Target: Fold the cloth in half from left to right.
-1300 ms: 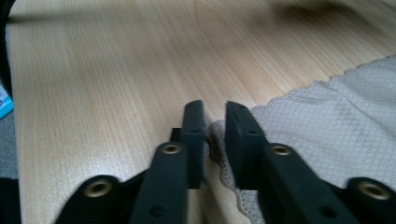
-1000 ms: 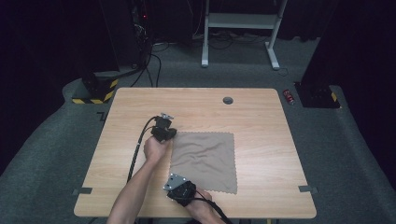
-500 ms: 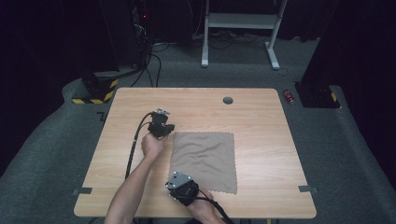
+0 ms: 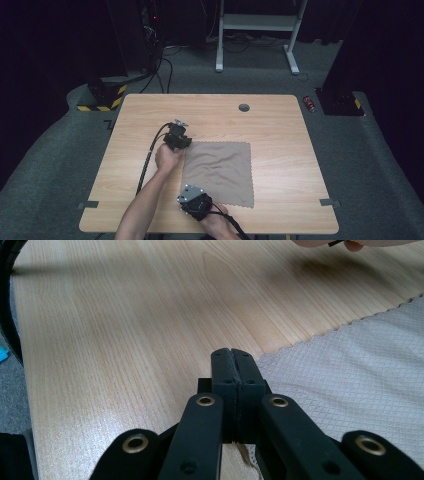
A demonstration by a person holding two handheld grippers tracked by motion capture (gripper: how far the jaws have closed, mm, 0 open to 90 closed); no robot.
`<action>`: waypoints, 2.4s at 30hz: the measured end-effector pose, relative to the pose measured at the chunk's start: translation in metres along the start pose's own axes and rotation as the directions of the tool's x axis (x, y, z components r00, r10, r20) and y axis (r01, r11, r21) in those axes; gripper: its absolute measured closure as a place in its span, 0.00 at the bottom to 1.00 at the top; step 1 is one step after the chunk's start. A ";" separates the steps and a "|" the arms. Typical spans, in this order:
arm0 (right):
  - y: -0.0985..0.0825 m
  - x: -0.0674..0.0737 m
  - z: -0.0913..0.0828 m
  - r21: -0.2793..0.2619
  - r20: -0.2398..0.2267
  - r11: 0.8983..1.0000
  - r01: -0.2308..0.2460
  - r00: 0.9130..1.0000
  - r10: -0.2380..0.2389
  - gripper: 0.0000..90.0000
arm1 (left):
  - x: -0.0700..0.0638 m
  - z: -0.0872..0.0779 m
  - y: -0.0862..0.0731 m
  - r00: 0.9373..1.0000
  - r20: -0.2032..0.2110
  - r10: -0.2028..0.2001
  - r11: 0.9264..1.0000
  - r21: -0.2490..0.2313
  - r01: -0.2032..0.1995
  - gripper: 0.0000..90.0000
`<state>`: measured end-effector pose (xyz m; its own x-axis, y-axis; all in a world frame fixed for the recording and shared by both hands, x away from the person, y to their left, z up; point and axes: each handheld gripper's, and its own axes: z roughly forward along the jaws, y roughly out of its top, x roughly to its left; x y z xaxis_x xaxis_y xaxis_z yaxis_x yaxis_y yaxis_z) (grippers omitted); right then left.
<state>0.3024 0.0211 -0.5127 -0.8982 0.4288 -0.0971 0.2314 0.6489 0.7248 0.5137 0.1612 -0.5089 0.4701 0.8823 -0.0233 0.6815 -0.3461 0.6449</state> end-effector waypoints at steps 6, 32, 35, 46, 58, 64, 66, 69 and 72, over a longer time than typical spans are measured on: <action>0.001 0.000 0.000 -0.001 -0.001 1.000 0.004 1.000 -0.004 1.00 | -0.005 0.000 0.002 1.000 0.006 0.018 1.000 0.012 -0.018 1.00; 0.045 0.005 -0.008 -0.107 -0.036 0.994 0.020 0.999 -0.024 1.00 | 0.050 -0.055 0.009 0.994 0.020 -0.103 0.992 -0.070 0.104 1.00; 0.049 0.006 -0.009 -0.125 -0.043 0.992 0.024 0.999 -0.030 1.00 | 0.056 -0.063 0.007 0.993 0.021 -0.115 0.990 -0.084 0.116 1.00; 0.021 -0.004 -0.015 -0.074 -0.020 0.997 -0.011 1.000 0.009 1.00 | 0.023 -0.038 0.012 0.999 0.038 -0.038 0.997 -0.067 0.040 1.00; -0.022 -0.017 -0.019 -0.041 0.010 0.994 -0.100 0.995 0.101 1.00 | -0.001 -0.006 0.014 0.999 0.054 -0.005 0.999 -0.037 0.007 1.00; -0.028 -0.019 -0.025 -0.041 0.031 0.995 -0.095 0.995 0.097 1.00 | -0.009 -0.001 0.016 0.998 0.068 -0.001 0.999 -0.051 0.005 1.00; -0.030 -0.020 -0.028 -0.050 0.035 0.994 -0.101 0.994 0.103 1.00 | -0.011 -0.001 0.017 0.998 0.069 0.004 0.998 -0.055 0.000 1.00; -0.034 -0.021 -0.031 -0.046 0.045 0.993 -0.105 0.993 0.107 1.00 | -0.014 0.000 0.019 0.997 0.081 -0.004 0.998 -0.063 0.009 1.00; -0.041 -0.025 -0.036 -0.046 0.053 0.991 -0.125 0.990 0.127 1.00 | -0.017 0.000 0.021 0.997 0.079 0.005 0.998 -0.069 0.000 1.00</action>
<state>0.3019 -0.0387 -0.5151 -0.8404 0.5405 -0.0402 0.3241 0.5606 0.7620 0.5201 0.1391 -0.4950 0.5163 0.8527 -0.0801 0.6413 -0.3229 0.6961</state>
